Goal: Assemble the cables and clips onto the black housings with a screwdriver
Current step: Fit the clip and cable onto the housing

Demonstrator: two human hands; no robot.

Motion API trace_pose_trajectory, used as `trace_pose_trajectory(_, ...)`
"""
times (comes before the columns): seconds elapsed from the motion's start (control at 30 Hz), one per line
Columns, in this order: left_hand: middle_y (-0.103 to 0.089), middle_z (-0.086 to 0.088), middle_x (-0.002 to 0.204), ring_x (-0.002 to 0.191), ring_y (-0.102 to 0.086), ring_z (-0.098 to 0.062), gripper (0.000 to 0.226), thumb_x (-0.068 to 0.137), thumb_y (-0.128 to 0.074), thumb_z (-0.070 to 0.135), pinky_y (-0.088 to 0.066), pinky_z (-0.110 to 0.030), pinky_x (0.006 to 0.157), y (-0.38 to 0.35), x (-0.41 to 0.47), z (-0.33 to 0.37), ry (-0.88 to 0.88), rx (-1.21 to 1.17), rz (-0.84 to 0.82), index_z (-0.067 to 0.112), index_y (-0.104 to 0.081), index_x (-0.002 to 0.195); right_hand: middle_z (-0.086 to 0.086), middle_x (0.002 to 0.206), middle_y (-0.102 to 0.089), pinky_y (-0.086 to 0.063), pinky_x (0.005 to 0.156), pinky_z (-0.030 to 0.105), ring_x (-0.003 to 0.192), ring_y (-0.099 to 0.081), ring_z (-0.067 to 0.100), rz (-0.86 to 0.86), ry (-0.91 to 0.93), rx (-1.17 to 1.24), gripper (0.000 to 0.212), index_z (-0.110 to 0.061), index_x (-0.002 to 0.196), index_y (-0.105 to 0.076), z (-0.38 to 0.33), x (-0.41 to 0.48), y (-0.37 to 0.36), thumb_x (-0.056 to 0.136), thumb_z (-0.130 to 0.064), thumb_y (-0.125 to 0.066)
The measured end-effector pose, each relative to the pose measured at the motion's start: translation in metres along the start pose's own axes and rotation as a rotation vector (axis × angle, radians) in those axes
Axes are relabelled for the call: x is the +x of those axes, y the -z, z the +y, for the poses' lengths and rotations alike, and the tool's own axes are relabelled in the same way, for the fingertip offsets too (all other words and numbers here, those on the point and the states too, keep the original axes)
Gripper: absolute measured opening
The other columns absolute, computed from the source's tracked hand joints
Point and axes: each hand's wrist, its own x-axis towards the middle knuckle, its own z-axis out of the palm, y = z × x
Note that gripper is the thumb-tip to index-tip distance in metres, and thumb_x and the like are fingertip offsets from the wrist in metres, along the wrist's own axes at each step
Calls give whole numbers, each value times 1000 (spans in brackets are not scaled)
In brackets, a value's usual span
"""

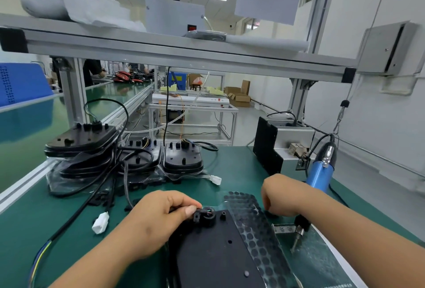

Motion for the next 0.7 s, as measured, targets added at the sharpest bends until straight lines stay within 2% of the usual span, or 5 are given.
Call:
trace_pose_trajectory(0.17, -69, 27, 85, 84, -62, 7, 13, 91, -62, 31, -42, -3, 71, -1, -1, 0, -2, -15, 2, 39, -72, 88, 18, 112, -66, -52, 88, 41, 105, -61, 32, -10, 42, -4, 26, 3, 105, -68, 3, -1, 1, 88, -9, -52)
trace_pose_trajectory(0.37, -69, 27, 86, 85, -63, 7, 14, 91, -63, 29, -42, -3, 72, 0, -1, 2, 8, -24, -3, 40, -72, 86, 22, 93, -60, -41, 66, 33, 74, -47, 26, -27, -24, 23, 26, 5, 102, -66, -2, -1, 2, 88, -7, -48)
trace_pose_trajectory(0.43, -70, 25, 87, 85, -63, 4, 15, 91, -62, 30, -43, -5, 74, 0, -1, 2, 8, -26, -9, 40, -72, 86, 21, 99, -64, -46, 70, 34, 81, -57, 31, 65, -26, 139, 23, 3, 100, -66, 4, -3, 10, 90, -11, -51)
trace_pose_trajectory(0.57, -73, 15, 89, 87, -66, -4, 15, 91, -63, 27, -49, -19, 85, 1, 1, 2, 44, -112, -19, 38, -73, 87, -8, 81, -66, -44, 64, 17, 73, -59, 5, 303, 116, 533, 15, -19, 85, -65, 2, -20, 33, 94, -30, -58)
trace_pose_trajectory(0.7, -74, 3, 90, 90, -66, -15, 17, 91, -63, 21, -51, -28, 89, 1, 3, 5, 73, -210, -48, 33, -74, 86, -17, 65, -63, -43, 59, 11, 59, -54, -4, 234, 411, 995, 15, -27, 76, -64, -46, -40, 39, 91, -32, -64)
